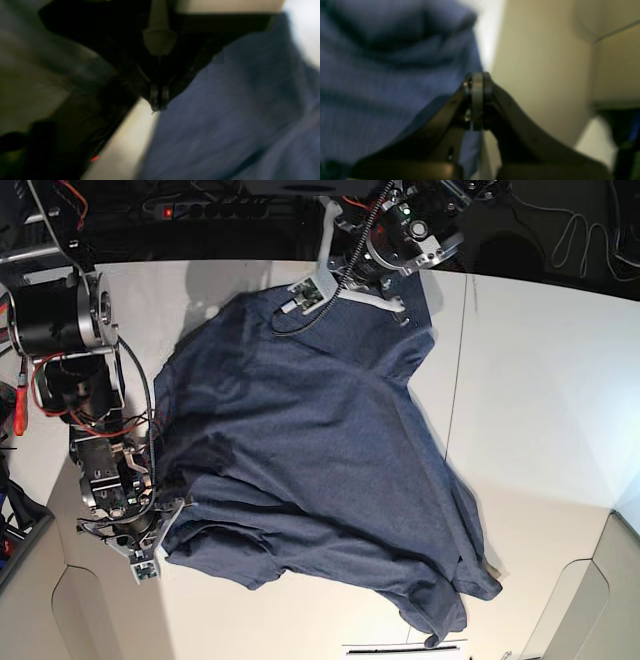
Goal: Layout the t-shirt on the table in an organized manner, then fold the t-shirt properly
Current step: 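Release the shirt with the left gripper and move the right gripper over the shirt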
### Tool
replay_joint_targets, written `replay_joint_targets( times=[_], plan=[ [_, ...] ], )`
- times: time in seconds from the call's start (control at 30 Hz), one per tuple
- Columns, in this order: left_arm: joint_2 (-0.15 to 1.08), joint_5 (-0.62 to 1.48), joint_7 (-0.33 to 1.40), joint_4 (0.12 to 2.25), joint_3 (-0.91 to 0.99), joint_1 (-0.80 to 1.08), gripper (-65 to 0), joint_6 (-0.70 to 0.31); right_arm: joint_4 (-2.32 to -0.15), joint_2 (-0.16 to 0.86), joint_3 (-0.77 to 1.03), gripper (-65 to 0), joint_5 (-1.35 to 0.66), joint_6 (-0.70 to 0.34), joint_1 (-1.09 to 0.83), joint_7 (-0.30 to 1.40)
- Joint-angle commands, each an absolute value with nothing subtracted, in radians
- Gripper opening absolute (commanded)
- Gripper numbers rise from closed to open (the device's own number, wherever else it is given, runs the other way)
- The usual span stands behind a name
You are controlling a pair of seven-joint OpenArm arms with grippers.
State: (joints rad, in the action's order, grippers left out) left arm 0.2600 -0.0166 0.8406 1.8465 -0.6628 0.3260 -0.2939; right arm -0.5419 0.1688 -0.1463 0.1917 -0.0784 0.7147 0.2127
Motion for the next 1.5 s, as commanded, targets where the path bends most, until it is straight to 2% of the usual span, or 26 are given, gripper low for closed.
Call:
replay_joint_targets(
  times=[0.0, 0.1, 0.23, 0.37, 0.5, 0.67, 0.8, 0.9, 1.13, 1.33, 1.47],
  plan=[
    [0.233, -0.01, 0.823, 1.863, -0.662, 0.319, -65.0, -0.31, -0.55, 0.176, -0.144, -65.0, 0.195, -0.07, 0.757, 0.198],
    [0.168, -0.02, 0.818, 1.873, -0.662, 0.307, -65.0, -0.337, -0.558, 0.183, -0.144, -65.0, 0.141, -0.088, 0.773, 0.189],
    [0.147, -0.034, 0.806, 1.895, -0.661, 0.263, -65.0, -0.323, -0.639, 0.194, -0.144, -65.0, -0.046, -0.251, 0.72, 0.187],
    [0.147, -0.15, 0.803, 1.898, -0.657, 0.227, -65.0, -0.232, -0.839, 0.193, -0.144, -65.0, -0.206, -0.419, 0.561, 0.233],
    [0.153, -0.252, 0.766, 1.898, -0.602, 0.21, -65.0, -0.121, -1.092, 0.19, -0.144, -65.0, -0.331, -0.48, 0.354, 0.265],
    [0.153, -0.296, 0.755, 1.898, -0.462, 0.21, -65.0, -0.051, -1.407, 0.188, -0.144, -65.0, -0.361, -0.479, 0.113, 0.346],
    [0.154, -0.294, 0.744, 1.898, -0.346, 0.21, -65.0, -0.033, -1.536, 0.187, -0.144, -65.0, -0.355, -0.471, -0.009, 0.345],
    [0.176, -0.269, 0.728, 1.898, -0.282, 0.211, -65.0, -0.033, -1.536, 0.182, -0.144, -65.0, -0.319, -0.429, -0.043, 0.344],
    [0.273, -0.243, 0.729, 1.897, -0.234, 0.211, -65.0, -0.033, -1.414, 0.18, -0.144, -65.0, -0.119, -0.237, -0.037, 0.312],
    [0.282, -0.234, 0.728, 1.897, -0.234, 0.211, -65.0, -0.033, -1.3, 0.19, -0.143, -65.0, -0.019, -0.184, -0.037, 0.318],
    [0.282, -0.218, 0.728, 1.897, -0.234, 0.211, -65.0, -0.034, -1.284, 0.234, -0.143, -65.0, 0.009, -0.152, -0.037, 0.319]
  ],
)
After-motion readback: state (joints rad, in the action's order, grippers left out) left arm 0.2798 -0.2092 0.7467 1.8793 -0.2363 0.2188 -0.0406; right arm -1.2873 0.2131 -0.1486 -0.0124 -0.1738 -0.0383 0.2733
